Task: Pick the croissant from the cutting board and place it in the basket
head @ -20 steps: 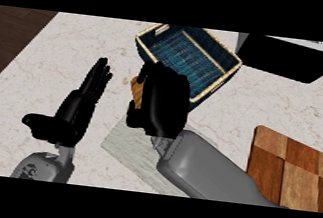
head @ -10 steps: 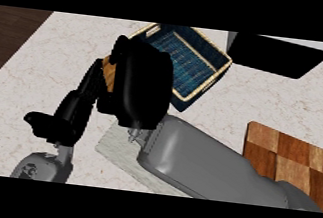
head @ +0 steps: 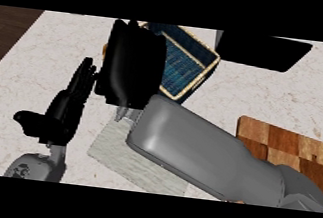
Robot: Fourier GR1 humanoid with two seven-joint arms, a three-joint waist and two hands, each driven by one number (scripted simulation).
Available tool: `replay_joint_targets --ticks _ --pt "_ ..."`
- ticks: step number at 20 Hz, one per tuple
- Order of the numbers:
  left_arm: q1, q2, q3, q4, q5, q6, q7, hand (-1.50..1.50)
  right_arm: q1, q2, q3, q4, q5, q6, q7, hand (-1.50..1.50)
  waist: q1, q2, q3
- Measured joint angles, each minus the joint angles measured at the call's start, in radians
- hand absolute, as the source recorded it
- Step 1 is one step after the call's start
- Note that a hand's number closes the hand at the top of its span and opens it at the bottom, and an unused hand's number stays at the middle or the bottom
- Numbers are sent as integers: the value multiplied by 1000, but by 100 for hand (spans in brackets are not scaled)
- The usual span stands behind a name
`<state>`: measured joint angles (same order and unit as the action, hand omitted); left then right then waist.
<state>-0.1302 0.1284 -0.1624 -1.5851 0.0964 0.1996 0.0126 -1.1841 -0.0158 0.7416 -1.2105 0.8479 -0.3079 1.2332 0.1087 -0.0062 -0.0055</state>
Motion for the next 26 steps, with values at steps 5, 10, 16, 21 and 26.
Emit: replay_joint_targets --ticks 5,10,16,21,26 --pt "22 8 21 4 8 -3 -20 0 -35 -1 -5 56 -17 -12 2 150 -23 3 1" --pt "45 11 28 -11 14 -7 -26 0 -41 -1 -5 103 -15 -42 -3 150 -40 4 2" --pt "52 5 33 -22 5 7 -25 0 -20 0 5 145 -18 -64 -11 150 -62 5 4" --pt "74 7 36 -47 5 7 -18 0 -6 2 10 203 -39 -75 -30 150 -67 6 4" --pt "71 13 46 -58 3 7 -7 0 36 2 32 244 -60 -100 -56 150 -72 8 4"
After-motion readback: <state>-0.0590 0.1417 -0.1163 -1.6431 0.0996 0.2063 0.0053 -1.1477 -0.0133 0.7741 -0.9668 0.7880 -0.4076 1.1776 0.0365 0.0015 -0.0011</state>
